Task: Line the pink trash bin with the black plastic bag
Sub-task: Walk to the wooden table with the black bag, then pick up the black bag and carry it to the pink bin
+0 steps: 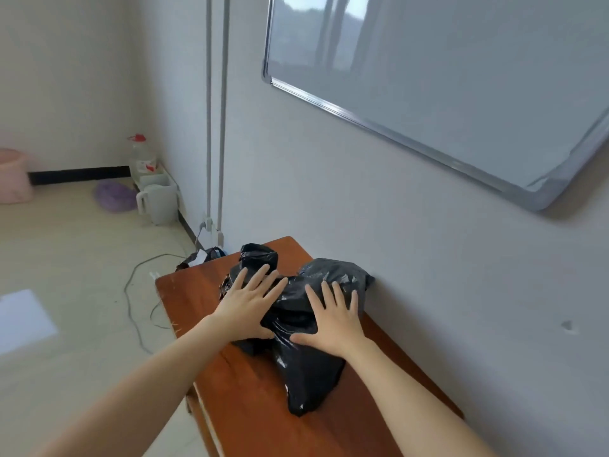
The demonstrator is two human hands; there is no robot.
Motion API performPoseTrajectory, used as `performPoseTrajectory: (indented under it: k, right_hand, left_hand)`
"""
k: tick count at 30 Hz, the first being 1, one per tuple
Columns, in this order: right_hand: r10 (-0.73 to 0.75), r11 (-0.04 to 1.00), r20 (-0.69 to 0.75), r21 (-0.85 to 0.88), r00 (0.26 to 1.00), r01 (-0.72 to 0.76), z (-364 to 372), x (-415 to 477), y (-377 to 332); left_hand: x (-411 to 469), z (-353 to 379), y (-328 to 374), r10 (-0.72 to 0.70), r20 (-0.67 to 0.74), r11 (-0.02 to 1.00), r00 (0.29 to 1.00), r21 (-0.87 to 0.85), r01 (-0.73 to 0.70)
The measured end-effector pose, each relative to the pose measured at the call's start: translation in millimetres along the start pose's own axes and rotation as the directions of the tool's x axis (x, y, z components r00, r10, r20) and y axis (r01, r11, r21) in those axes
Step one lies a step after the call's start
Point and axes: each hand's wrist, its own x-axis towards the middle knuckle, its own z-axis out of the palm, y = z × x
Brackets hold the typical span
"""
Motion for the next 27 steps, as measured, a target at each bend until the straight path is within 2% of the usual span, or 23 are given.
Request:
performPoseTrajectory:
  k: [6, 10, 14, 18, 21, 24, 27]
  right_hand:
    - [0.019, 0.986, 0.262, 0.157, 0.965, -0.062, 56.1, 6.6, 14.8]
    - [-0.057, 0.978, 0.339, 0.207, 0.939, -0.016, 85.1, 5.8, 22.4]
    - [-0.121, 0.973, 0.318, 0.225, 0.94, 0.049, 97.5, 10.1, 29.6]
    - [-0.19, 0.964, 0.262, 0.231, 0.946, 0.13, 95.1, 14.0, 42.4]
    - [-0.26, 0.953, 0.181, 0.206, 0.949, 0.221, 84.3, 15.5, 54.1]
    - [-0.317, 0.926, 0.106, 0.251, 0.943, 0.283, 65.1, 15.8, 65.0]
    - [-0.369, 0.885, 0.015, 0.31, 0.929, 0.347, 43.8, 15.0, 76.6]
  left_hand:
    - [16.2, 53.6, -17.7, -0.074, 0.316, 0.988, 0.946, -0.106, 0.113]
    - [5.7, 86.3, -20.2, -0.091, 0.339, 0.966, 0.937, -0.201, 0.166]
    - [-0.7, 95.5, -16.6, -0.177, 0.281, 0.925, 0.943, -0.281, 0.257]
    - [-15.4, 93.7, -3.3, -0.269, 0.242, 0.92, 0.932, -0.223, 0.323]
    - [-33.2, 79.6, 12.3, -0.333, 0.268, 0.894, 0.904, -0.214, 0.393]
    - [-61.0, 64.6, 27.9, -0.42, 0.288, 0.795, 0.86, -0.341, 0.502]
    - [-95.8, 47.3, 46.2, -0.533, 0.215, 0.634, 0.818, -0.539, 0.555]
